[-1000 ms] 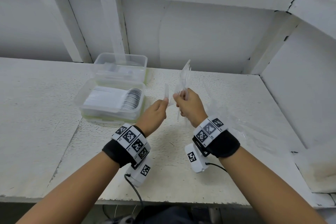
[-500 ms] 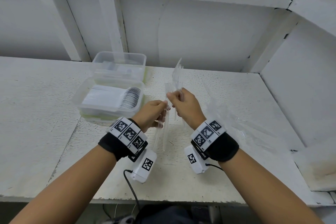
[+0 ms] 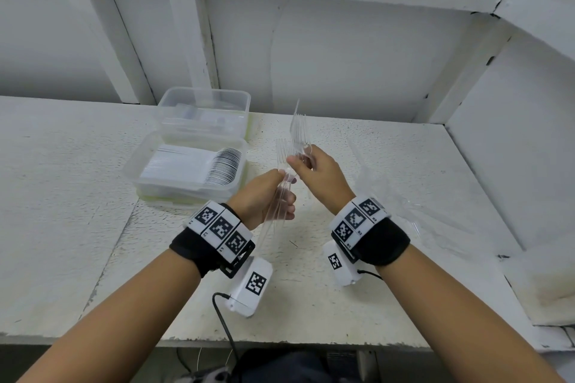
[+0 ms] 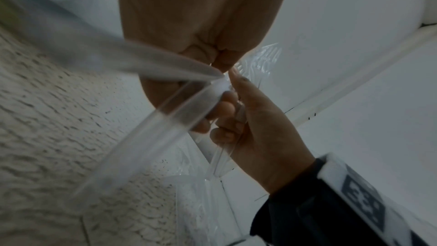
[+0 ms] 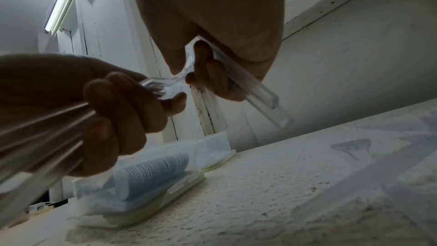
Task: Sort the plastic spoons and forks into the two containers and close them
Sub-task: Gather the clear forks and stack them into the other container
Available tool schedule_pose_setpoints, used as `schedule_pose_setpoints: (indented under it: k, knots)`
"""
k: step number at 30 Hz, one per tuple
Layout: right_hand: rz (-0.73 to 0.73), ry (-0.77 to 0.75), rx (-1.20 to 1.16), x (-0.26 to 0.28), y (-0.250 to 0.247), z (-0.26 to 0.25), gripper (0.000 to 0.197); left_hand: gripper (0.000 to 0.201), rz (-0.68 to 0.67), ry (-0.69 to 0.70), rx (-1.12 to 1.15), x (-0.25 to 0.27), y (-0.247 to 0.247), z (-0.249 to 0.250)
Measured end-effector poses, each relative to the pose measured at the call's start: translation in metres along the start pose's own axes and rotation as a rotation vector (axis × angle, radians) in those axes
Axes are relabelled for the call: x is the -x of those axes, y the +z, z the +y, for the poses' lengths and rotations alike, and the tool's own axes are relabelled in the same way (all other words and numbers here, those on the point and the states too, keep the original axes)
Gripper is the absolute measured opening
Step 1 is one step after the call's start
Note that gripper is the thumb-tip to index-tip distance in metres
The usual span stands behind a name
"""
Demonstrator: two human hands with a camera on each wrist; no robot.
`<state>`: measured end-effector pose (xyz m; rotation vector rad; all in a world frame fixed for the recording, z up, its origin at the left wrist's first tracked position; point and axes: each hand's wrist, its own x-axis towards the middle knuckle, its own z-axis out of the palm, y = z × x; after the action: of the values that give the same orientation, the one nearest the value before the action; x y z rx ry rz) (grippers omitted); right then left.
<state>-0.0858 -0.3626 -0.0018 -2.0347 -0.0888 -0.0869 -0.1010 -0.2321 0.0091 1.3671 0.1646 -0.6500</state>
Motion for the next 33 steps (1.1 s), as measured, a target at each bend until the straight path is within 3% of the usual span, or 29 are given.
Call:
schedule_pose_setpoints:
  k: [12,21,30,33]
  knots:
    - [-0.024,0.033,-0.063,0.005,0.002,-0.003,0.017,0.03,-0.033,-0.026,-0.048,0.011,-0.004,0.005]
    - [0.045,-0.058,0.053,0.011,0.006,-0.007,0.028,0.031,-0.105,-0.11,0.1,0.017,-0.013,0.007]
    - [0.005,0.0,-0.024,0.012,0.001,-0.006,0.015,0.031,-0.122,-0.176,0.188,0.018,-0.021,0.01]
    - [0.038,0.008,-0.031,0.01,-0.001,-0.005,0.021,0.028,-0.123,-0.165,0.206,0.019,-0.021,0.01]
